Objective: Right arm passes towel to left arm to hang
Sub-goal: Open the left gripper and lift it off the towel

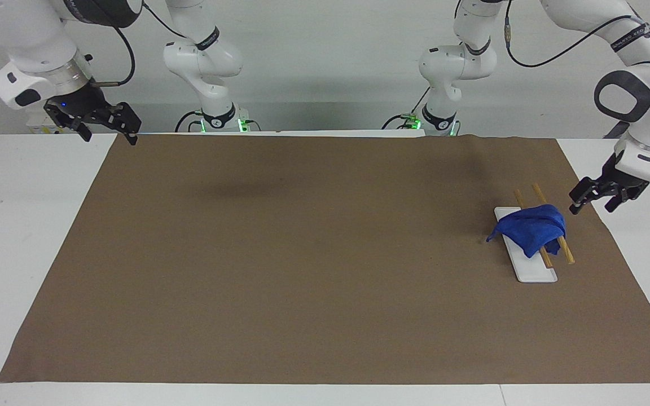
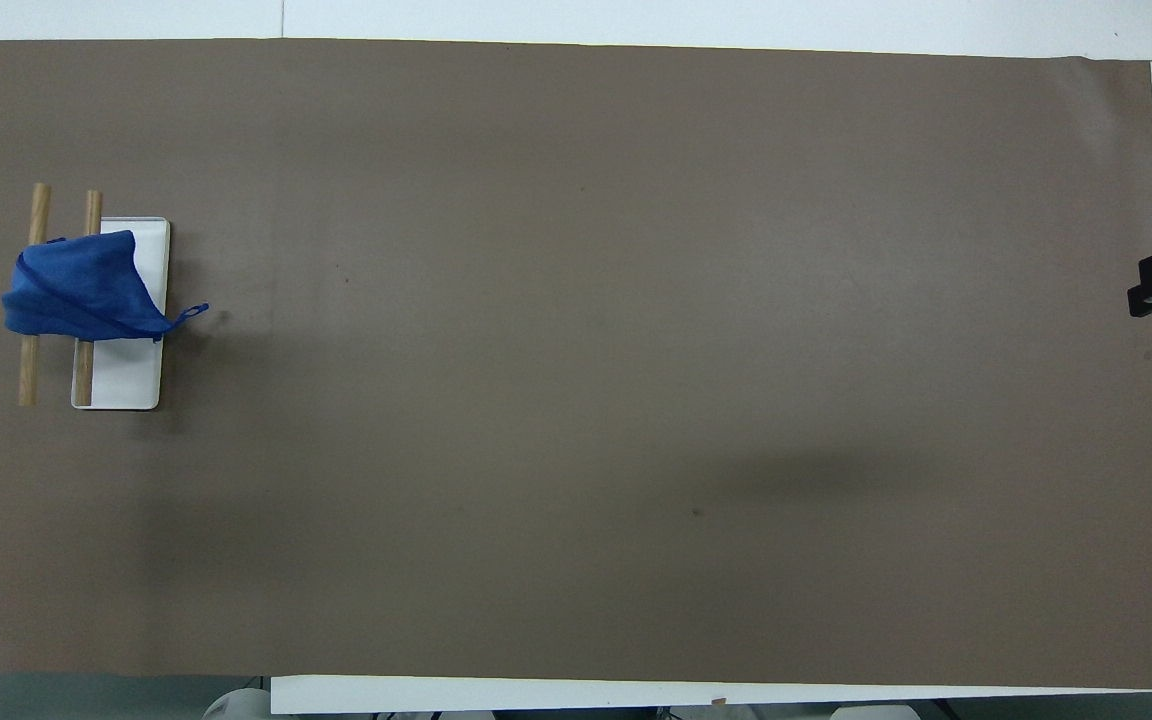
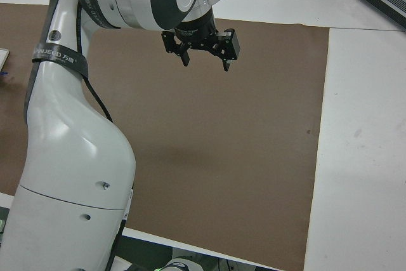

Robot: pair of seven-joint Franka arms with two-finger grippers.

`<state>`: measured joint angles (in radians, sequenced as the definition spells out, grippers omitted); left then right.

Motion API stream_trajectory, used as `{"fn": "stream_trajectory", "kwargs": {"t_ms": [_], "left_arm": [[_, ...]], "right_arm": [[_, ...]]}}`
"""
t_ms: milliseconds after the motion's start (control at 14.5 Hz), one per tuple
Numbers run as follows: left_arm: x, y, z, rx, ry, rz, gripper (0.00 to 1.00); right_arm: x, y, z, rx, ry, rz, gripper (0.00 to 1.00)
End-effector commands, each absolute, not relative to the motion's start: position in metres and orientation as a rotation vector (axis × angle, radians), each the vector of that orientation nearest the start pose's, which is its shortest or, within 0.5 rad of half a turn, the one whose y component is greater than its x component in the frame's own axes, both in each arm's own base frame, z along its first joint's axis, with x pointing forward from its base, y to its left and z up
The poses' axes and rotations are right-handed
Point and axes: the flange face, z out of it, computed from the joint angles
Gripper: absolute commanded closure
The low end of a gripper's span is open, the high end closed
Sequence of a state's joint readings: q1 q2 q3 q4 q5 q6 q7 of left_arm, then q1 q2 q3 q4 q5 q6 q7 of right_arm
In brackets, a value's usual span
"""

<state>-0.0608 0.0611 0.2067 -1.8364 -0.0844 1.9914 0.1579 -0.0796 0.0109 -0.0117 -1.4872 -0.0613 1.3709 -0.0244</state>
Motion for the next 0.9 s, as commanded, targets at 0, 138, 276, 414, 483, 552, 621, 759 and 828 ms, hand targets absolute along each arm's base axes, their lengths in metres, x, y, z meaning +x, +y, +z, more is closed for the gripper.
{"fn": "stream_trajectory", "kwargs": {"t_ms": [0,138,276,414,483,552,621,759,828], "left_arm": [[0.586,0.019,0.535,-3.135,-0.104,-0.068,0.0],[0.58,-0.025,0.556,-3.124,-0.174,0.0,0.0],[0.571,-0.054,0.571,-3.112,-0.191,0.057,0.0],[0.567,-0.067,0.58,-3.074,-0.142,0.054,0.0],[0.567,-0.068,0.582,-3.054,-0.118,0.044,0.0],[0.567,-0.067,0.583,-3.05,-0.113,0.04,0.0],[0.567,-0.066,0.582,-3.051,-0.111,0.043,0.0],[0.567,-0.064,0.582,-3.055,-0.03,0.055,0.0],[0.567,-0.063,0.583,-3.058,0.01,0.045,0.0]], "right_arm": [[0.53,-0.056,0.642,-3.18,0.118,0.195,0.0],[0.53,-0.054,0.642,-3.18,0.118,0.193,0.0],[0.53,-0.053,0.642,-3.18,0.116,0.193,0.0],[0.53,-0.053,0.643,-3.179,0.118,0.19,0.0],[0.53,-0.053,0.643,-3.179,0.118,0.19,0.0],[0.531,-0.052,0.643,-3.179,0.116,0.19,0.0],[0.531,-0.052,0.644,-3.18,0.116,0.187,0.0],[0.531,-0.052,0.643,-3.179,0.116,0.19,0.0],[0.531,-0.052,0.643,-3.179,0.116,0.19,0.0]]}}
